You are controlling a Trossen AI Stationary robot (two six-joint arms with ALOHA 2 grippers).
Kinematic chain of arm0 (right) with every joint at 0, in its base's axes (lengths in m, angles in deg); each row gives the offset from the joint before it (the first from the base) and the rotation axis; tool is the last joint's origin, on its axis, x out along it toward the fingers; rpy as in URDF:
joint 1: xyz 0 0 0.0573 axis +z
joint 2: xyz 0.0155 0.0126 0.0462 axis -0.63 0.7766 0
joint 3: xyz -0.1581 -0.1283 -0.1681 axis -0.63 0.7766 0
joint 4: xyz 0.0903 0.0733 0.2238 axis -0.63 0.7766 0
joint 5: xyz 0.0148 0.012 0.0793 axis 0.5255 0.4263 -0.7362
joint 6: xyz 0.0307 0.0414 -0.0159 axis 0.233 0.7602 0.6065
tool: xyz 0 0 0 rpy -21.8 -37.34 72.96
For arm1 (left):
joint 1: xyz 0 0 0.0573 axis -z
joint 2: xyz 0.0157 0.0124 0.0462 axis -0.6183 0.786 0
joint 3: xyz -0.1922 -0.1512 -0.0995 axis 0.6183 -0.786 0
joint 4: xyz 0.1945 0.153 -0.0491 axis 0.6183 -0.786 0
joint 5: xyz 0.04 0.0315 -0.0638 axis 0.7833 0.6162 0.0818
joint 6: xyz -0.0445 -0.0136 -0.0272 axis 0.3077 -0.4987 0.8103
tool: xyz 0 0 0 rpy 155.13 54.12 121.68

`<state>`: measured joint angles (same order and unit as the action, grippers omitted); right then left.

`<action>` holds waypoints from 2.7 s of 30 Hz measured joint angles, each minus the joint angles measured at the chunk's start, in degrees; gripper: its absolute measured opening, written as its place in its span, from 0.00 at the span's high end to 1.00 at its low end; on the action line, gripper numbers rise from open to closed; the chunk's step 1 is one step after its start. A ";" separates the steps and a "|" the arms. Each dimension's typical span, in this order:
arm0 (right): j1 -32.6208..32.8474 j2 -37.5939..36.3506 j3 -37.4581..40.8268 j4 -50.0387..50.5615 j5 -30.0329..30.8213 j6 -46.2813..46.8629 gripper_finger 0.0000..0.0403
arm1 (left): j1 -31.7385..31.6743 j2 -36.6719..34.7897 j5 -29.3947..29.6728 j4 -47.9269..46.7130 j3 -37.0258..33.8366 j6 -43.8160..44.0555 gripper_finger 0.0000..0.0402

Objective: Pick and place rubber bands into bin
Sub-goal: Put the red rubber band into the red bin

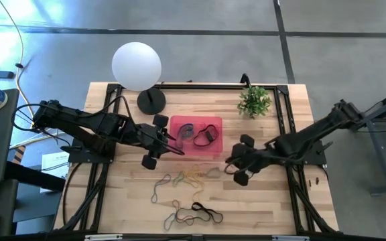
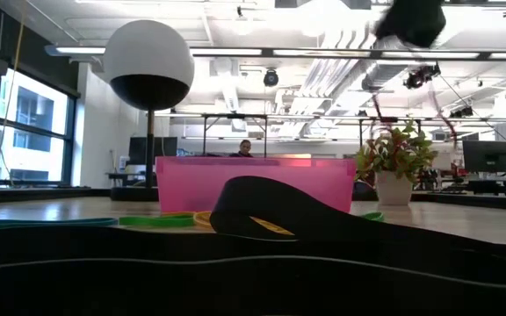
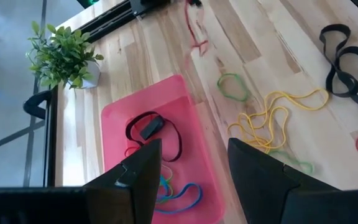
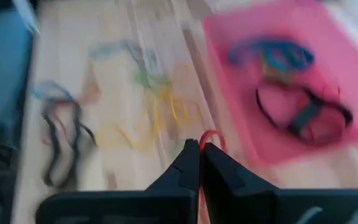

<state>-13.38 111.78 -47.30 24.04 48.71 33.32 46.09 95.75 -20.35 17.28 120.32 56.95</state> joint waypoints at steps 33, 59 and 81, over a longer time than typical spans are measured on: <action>-18.55 7.31 -11.11 -0.29 0.00 -27.44 1.00 | 0.00 0.02 3.55 6.64 -0.02 -1.50 0.57; -40.49 18.52 -8.47 -8.67 -26.88 -35.86 1.00 | 0.04 0.00 2.83 2.10 -0.02 -0.15 0.57; -42.18 18.52 4.21 -20.63 -32.34 -28.37 0.88 | 0.00 -0.02 5.55 2.71 -0.02 -1.32 0.57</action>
<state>-55.56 130.30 -43.08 3.41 16.37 4.95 46.09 95.73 -14.80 19.99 120.29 55.63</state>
